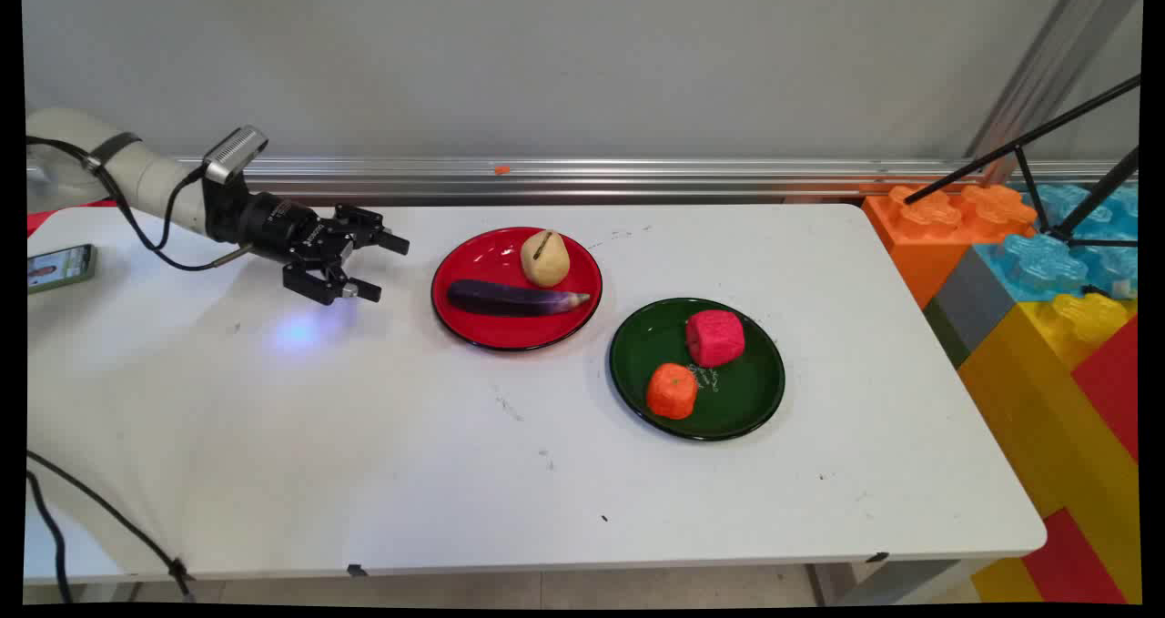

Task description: Pick up the eggplant from the red plate

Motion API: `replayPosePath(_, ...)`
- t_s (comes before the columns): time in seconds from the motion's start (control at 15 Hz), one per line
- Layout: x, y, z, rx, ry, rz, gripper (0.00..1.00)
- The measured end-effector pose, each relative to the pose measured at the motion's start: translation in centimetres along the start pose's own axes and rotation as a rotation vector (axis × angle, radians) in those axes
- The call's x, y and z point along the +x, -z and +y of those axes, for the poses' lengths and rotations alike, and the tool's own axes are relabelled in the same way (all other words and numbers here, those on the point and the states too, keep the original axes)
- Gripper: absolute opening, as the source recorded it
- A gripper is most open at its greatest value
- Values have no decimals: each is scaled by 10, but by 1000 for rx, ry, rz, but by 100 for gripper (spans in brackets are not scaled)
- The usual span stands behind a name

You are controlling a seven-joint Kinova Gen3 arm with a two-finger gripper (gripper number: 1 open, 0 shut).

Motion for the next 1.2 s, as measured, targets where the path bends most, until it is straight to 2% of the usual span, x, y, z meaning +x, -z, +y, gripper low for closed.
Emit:
replayPosePath(0.4,6,-10,-10,4,-12,21,100)
replayPosePath(0.73,22,-32,-23,19,-3,29,100)
replayPosePath(1.0,35,-56,-34,27,18,11,100)
replayPosePath(1.2,42,-75,-42,28,33,-22,100)
